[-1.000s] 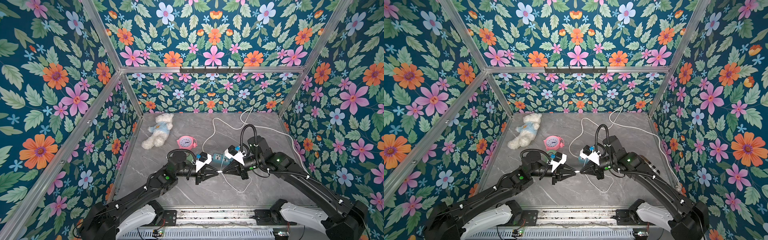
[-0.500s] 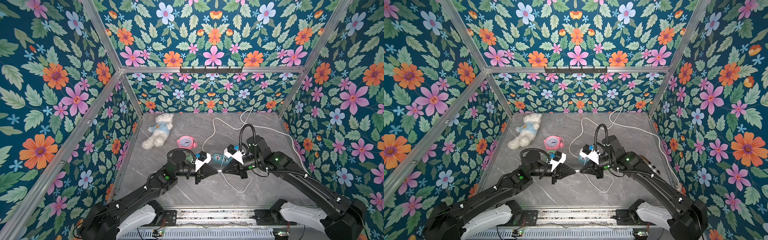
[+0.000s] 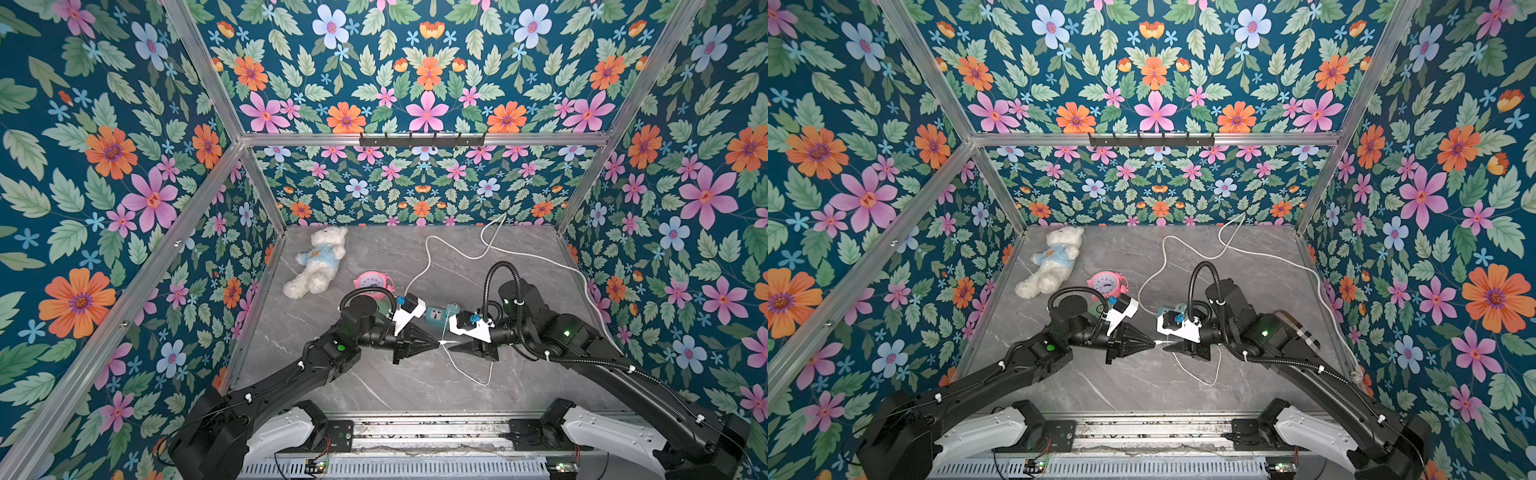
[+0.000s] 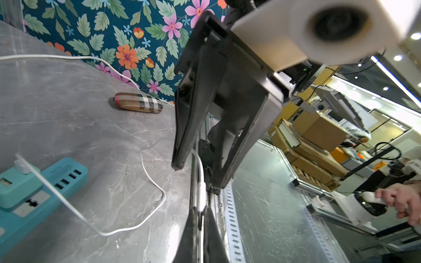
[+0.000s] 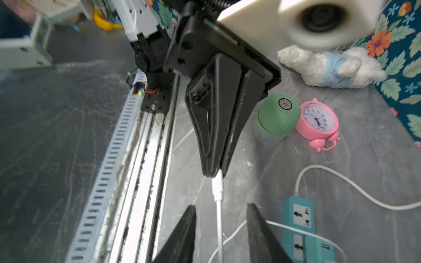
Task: Charge the cordless meat grinders
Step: Pick up the charging cable from the center of the board.
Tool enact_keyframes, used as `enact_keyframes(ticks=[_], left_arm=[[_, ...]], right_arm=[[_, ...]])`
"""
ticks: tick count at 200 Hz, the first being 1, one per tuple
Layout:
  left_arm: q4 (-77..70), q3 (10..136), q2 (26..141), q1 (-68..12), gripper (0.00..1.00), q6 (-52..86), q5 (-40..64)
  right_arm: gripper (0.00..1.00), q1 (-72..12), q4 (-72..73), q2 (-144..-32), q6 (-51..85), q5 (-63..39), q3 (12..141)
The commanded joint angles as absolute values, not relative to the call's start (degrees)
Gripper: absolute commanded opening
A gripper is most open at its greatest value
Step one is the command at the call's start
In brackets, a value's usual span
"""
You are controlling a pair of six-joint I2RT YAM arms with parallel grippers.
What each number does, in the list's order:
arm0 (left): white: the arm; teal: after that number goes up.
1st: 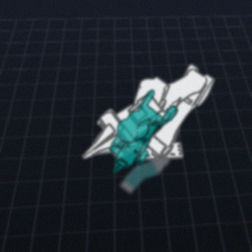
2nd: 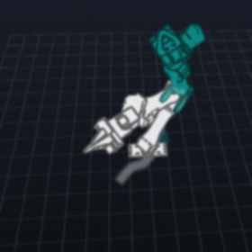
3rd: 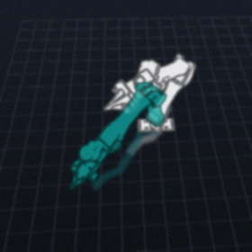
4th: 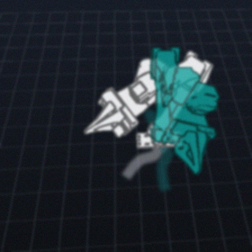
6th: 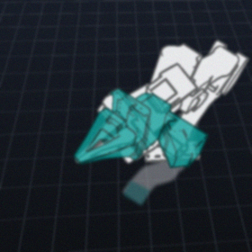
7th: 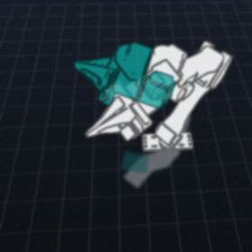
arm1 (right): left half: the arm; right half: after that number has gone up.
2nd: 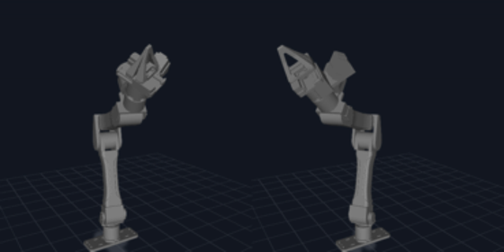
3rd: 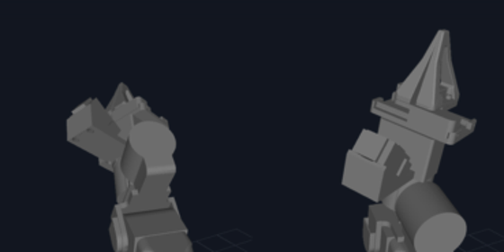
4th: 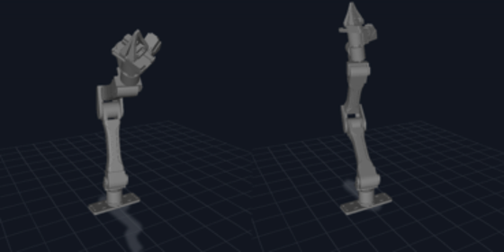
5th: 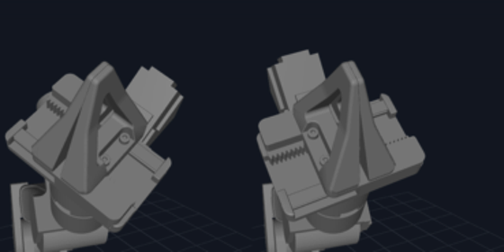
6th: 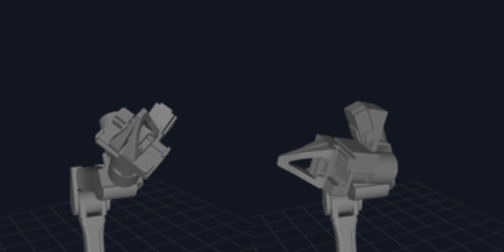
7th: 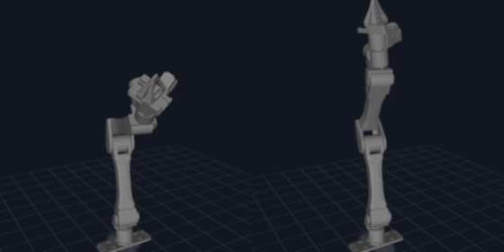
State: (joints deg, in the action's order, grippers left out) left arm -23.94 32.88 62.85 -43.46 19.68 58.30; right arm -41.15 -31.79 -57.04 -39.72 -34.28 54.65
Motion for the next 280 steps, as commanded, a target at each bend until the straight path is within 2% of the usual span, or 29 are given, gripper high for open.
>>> enact_keyframes(ticks=[1, 82, 178, 240, 280], left_arm=[[-26.4, 33.4, 63.4, -43.2, 0.00, 25.3, 61.5], [-28.9, 33.8, 65.7, -43.2, 0.00, 29.2, 64.3], [-28.9, 33.9, 66.3, -43.0, 0.00, 29.7, 64.9], [-29.5, 34.1, 66.6, -42.9, 0.00, 30.3, 65.0], [-30.0, 33.9, 66.8, -43.0, 0.00, 30.7, 65.1]], right_arm=[[0.38, -42.6, -32.9, -56.4, -54.2, -25.5, 54.2], [0.33, -46.6, -24.3, -55.3, -61.1, -26.2, 51.0], [0.17, -48.3, -23.3, -53.6, -61.4, -26.2, 50.3], [0.22, -48.7, -23.2, -53.7, -61.1, -26.5, 49.8], [0.12, -48.6, -23.0, -53.7, -60.9, -26.5, 49.8]])
